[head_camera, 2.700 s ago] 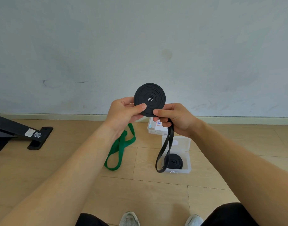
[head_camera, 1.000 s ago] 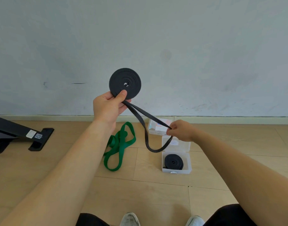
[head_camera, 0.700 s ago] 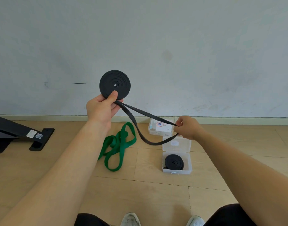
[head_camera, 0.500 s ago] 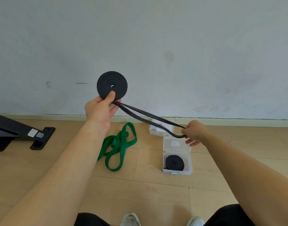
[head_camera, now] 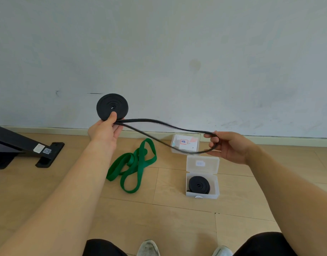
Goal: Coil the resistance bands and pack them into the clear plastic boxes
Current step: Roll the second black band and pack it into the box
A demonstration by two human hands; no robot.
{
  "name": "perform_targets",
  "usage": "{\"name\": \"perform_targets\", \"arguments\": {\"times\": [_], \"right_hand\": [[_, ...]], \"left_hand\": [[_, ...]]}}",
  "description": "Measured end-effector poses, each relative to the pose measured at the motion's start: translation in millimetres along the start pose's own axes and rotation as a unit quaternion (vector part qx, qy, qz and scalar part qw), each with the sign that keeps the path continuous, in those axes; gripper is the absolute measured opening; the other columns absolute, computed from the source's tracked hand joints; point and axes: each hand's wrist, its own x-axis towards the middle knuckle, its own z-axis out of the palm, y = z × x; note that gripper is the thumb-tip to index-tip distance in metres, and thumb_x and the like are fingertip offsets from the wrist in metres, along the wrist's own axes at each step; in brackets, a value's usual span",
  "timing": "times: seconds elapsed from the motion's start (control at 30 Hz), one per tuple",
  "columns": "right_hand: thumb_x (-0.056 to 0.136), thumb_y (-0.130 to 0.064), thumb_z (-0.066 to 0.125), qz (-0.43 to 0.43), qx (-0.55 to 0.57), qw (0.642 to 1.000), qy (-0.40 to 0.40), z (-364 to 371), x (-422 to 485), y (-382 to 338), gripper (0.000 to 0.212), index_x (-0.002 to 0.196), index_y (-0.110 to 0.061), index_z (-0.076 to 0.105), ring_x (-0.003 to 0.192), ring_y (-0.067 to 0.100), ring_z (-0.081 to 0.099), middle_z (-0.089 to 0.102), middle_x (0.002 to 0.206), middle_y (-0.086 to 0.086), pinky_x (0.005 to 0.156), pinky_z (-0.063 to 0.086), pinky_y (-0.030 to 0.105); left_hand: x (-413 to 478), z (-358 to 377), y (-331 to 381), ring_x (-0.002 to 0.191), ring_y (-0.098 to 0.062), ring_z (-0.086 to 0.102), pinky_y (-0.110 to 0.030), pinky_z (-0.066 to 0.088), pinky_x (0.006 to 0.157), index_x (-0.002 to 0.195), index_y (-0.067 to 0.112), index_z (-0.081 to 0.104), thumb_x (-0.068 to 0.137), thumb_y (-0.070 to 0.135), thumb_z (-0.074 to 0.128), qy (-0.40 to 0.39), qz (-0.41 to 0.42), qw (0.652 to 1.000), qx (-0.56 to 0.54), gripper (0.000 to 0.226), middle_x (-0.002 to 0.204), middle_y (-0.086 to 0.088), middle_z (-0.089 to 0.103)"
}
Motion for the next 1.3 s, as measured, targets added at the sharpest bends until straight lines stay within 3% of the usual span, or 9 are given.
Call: {"name": "perform_targets", "arguments": {"times": [0.13, 0.27, 0.4, 0.47, 0.57, 0.7, 0.87, 1.07, 1.3], "right_hand": [[0.101, -0.039, 0.053, 0.045, 0.005, 0.996, 0.071, 1, 6, 0, 0.035, 0.104, -0.006, 0.064, 0.058, 0.019, 0.048, 0.036, 0.062, 0.001, 0.102, 0.050, 0.054], [0.101, -0.039, 0.052, 0.052, -0.213, 0.969, 0.115, 3, 12, 8, 0.031, 0.089, -0.012, 0.060, 0.069, 0.022, 0.063, 0.053, 0.064, 0.003, 0.101, 0.051, 0.050], [0.100, -0.019, 0.052, 0.052, -0.511, 0.850, 0.114, 16, 20, 18, 0.024, 0.111, -0.005, 0.067, 0.096, 0.024, 0.062, 0.070, 0.112, 0.015, 0.089, 0.049, 0.038], [0.096, -0.007, 0.055, 0.009, -0.573, 0.815, 0.092, 30, 24, 19, 0.040, 0.136, -0.004, 0.059, 0.121, 0.027, 0.056, 0.059, 0.139, 0.015, 0.102, 0.045, 0.038], [0.092, -0.008, 0.056, -0.092, -0.459, 0.883, 0.038, 66, 17, 10, 0.057, 0.148, -0.019, 0.049, 0.127, 0.019, 0.053, 0.052, 0.147, 0.004, 0.111, 0.040, 0.039], [0.079, -0.022, 0.056, -0.137, -0.289, 0.942, -0.099, 116, 3, -3, 0.052, 0.130, -0.028, 0.064, 0.129, 0.015, 0.055, 0.064, 0.133, -0.004, 0.111, 0.040, 0.039], [0.089, -0.002, 0.064, -0.208, -0.250, 0.939, -0.109, 138, -2, -1, 0.026, 0.114, 0.004, 0.065, 0.089, 0.026, 0.070, 0.069, 0.098, 0.021, 0.099, 0.054, 0.045], [0.096, -0.020, 0.068, -0.240, -0.287, 0.927, -0.036, 134, -1, -3, 0.019, 0.113, -0.011, 0.069, 0.054, 0.004, 0.047, 0.059, 0.067, -0.011, 0.060, 0.046, 0.029], [0.097, -0.031, 0.067, -0.293, -0.369, 0.882, 0.014, 121, -6, -14, 0.020, 0.091, -0.014, 0.076, 0.052, 0.000, 0.049, 0.065, 0.065, -0.009, 0.056, 0.043, 0.018]], "left_hand": [[2, 0, -1, 0.097, -0.023, 0.075, -0.030, 0.062, 0.081, 0.099, 0.008, 0.067, 0.093, 0.008, 0.072, -0.002, -0.006, 1.000, -0.006, 0.007, 0.112, -0.015, 0.074], [-4, 10, -3, 0.094, -0.024, 0.076, -0.033, 0.062, 0.084, 0.100, 0.006, 0.067, 0.093, 0.006, 0.071, -0.025, -0.006, 1.000, -0.009, 0.008, 0.111, -0.017, 0.074], [-21, 28, -6, 0.093, -0.022, 0.076, -0.028, 0.062, 0.077, 0.101, 0.008, 0.069, 0.094, 0.008, 0.069, -0.098, 0.012, 0.994, 0.043, 0.007, 0.105, -0.014, 0.076], [-33, 40, -11, 0.091, -0.022, 0.076, -0.029, 0.062, 0.079, 0.104, 0.007, 0.071, 0.095, 0.008, 0.068, -0.141, 0.023, 0.987, 0.072, 0.010, 0.098, -0.013, 0.077], [-49, 56, -23, 0.089, -0.022, 0.076, -0.028, 0.061, 0.080, 0.111, 0.003, 0.071, 0.095, 0.010, 0.068, -0.197, 0.027, 0.974, 0.107, 0.017, 0.093, -0.013, 0.078], [-67, 69, -34, 0.095, -0.025, 0.076, -0.034, 0.061, 0.085, 0.113, 0.004, 0.072, 0.095, 0.010, 0.069, -0.244, 0.029, 0.960, 0.132, 0.020, 0.100, -0.012, 0.078], [-71, 70, -36, 0.094, -0.033, 0.076, -0.046, 0.059, 0.083, 0.109, 0.006, 0.074, 0.094, 0.014, 0.070, -0.250, 0.040, 0.957, 0.144, 0.018, 0.102, -0.015, 0.078], [-64, 61, -29, 0.098, -0.026, 0.076, -0.035, 0.060, 0.090, 0.118, 0.003, 0.070, 0.096, 0.010, 0.067, -0.252, 0.045, 0.956, 0.145, 0.024, 0.107, -0.012, 0.077], [-57, 56, -26, 0.107, -0.015, 0.072, -0.029, 0.057, 0.095, 0.118, 0.010, 0.072, 0.094, 0.020, 0.071, -0.267, 0.057, 0.943, 0.190, 0.027, 0.110, -0.003, 0.078]]}}
